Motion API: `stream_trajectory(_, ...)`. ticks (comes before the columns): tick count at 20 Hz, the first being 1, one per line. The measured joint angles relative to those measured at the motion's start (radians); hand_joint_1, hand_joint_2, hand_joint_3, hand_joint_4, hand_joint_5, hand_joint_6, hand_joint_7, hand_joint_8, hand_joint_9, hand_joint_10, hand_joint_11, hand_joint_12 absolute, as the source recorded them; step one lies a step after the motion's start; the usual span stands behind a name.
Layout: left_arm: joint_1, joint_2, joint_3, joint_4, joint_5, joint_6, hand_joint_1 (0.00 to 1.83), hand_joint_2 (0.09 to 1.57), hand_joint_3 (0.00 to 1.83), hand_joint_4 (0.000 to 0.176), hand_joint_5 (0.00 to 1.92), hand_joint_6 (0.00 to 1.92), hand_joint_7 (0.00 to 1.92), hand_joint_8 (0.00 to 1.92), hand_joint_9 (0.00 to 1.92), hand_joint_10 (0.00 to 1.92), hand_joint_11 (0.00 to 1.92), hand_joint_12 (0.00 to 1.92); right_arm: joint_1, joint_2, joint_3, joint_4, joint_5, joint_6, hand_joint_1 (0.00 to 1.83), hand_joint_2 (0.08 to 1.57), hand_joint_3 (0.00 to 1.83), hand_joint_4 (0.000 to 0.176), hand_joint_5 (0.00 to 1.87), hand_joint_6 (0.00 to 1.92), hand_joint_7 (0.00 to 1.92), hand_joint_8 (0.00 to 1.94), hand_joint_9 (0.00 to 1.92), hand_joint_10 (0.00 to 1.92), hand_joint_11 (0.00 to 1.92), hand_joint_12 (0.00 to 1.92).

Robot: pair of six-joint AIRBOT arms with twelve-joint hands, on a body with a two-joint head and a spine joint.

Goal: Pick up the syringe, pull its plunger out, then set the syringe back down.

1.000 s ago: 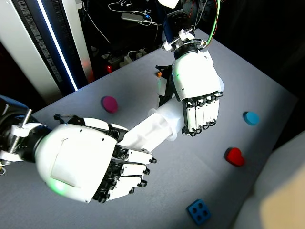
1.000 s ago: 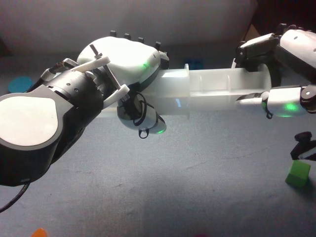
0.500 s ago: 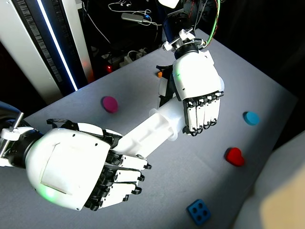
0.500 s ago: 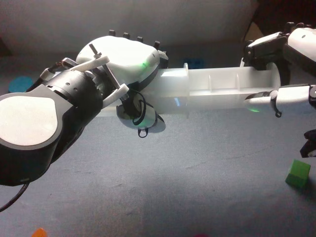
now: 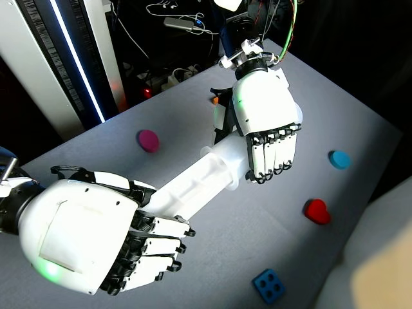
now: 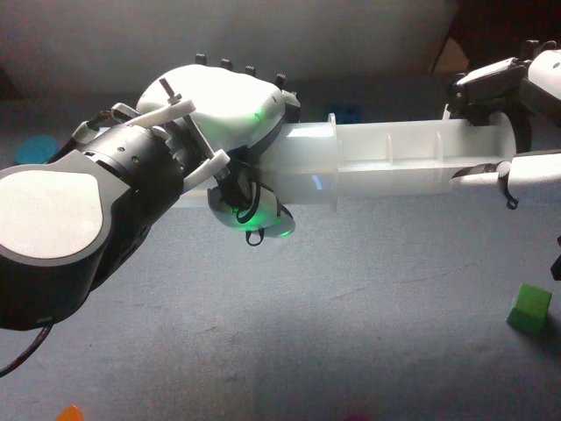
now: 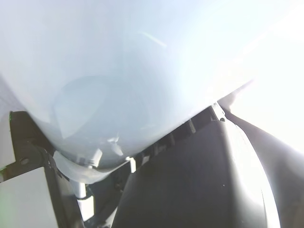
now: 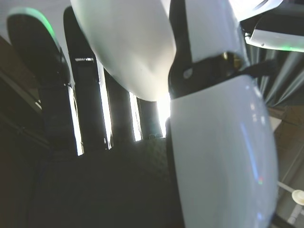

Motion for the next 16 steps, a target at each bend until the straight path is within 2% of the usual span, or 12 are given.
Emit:
stream_trajectory(4, 0.000, 0.003, -0.006, 0.000, 0.001, 0.007, 1.34, 1.21, 0.00, 0.000, 0.75, 1.25, 0.76, 1.32, 0.75, 1.48, 0.65, 1.36, -0.007, 0.010, 0.001, -0.004, -0.011, 0.001, 1.36, 1.16, 0.00, 0.000, 0.77, 1.16, 0.84, 1.18, 0.93, 1.28, 0.94, 1.27)
stream_trajectory(7, 0.000, 0.004, -0.006, 0.001, 0.003, 0.008, 1.34, 1.21, 0.00, 0.000, 0.75, 1.25, 0.76, 1.32, 0.75, 1.48, 0.65, 1.36, -0.012, 0.018, 0.003, -0.009, -0.011, 0.002, 1.36, 1.16, 0.00, 0.000, 0.76, 1.21, 0.87, 1.12, 0.91, 1.29, 0.91, 1.26)
stream_trajectory(8, 0.000, 0.004, -0.006, 0.002, 0.002, 0.008, 1.34, 1.21, 0.00, 0.000, 0.74, 1.25, 0.76, 1.32, 0.75, 1.48, 0.65, 1.36, -0.017, 0.019, 0.003, -0.009, -0.010, 0.001, 1.46, 1.14, 0.00, 0.000, 0.73, 1.18, 0.90, 1.01, 0.89, 1.20, 0.90, 1.49)
stream_trajectory(10, 0.000, 0.004, -0.006, -0.001, 0.002, 0.011, 1.34, 1.21, 0.00, 0.000, 0.74, 1.25, 0.76, 1.32, 0.75, 1.48, 0.65, 1.36, -0.024, 0.021, 0.007, -0.005, -0.009, 0.002, 1.48, 1.15, 0.00, 0.000, 0.69, 1.23, 0.91, 0.95, 0.87, 1.19, 0.82, 1.61)
stream_trajectory(13, 0.000, 0.006, -0.006, -0.004, 0.003, 0.011, 1.35, 1.21, 0.00, 0.000, 0.74, 1.25, 0.76, 1.32, 0.75, 1.49, 0.65, 1.36, -0.029, 0.027, 0.009, 0.003, -0.004, 0.003, 1.47, 1.21, 0.00, 0.000, 0.61, 1.34, 0.74, 1.20, 0.71, 1.40, 0.79, 1.67)
stream_trajectory(14, 0.000, 0.006, -0.006, -0.005, 0.003, 0.010, 1.34, 1.21, 0.00, 0.000, 0.74, 1.25, 0.76, 1.32, 0.75, 1.49, 0.65, 1.37, -0.031, 0.029, 0.010, 0.006, -0.002, 0.003, 1.46, 1.19, 0.00, 0.000, 0.59, 0.83, 0.74, 1.23, 0.76, 1.46, 0.64, 1.37)
stream_trajectory(15, 0.000, 0.007, -0.006, -0.004, 0.005, 0.010, 1.34, 1.21, 0.00, 0.000, 0.74, 1.25, 0.76, 1.32, 0.75, 1.49, 0.65, 1.37, -0.031, 0.029, 0.012, 0.014, -0.003, 0.003, 1.35, 1.18, 0.00, 0.000, 0.63, 0.57, 0.80, 1.25, 0.68, 0.95, 0.61, 1.26)
stream_trajectory(16, 0.000, 0.010, -0.006, -0.005, 0.005, 0.010, 1.34, 1.21, 0.00, 0.000, 0.74, 1.25, 0.76, 1.32, 0.75, 1.49, 0.65, 1.38, -0.031, 0.030, 0.013, 0.014, -0.002, 0.003, 1.33, 1.17, 0.00, 0.000, 0.70, 0.39, 0.83, 1.23, 0.72, 0.71, 0.62, 1.20)
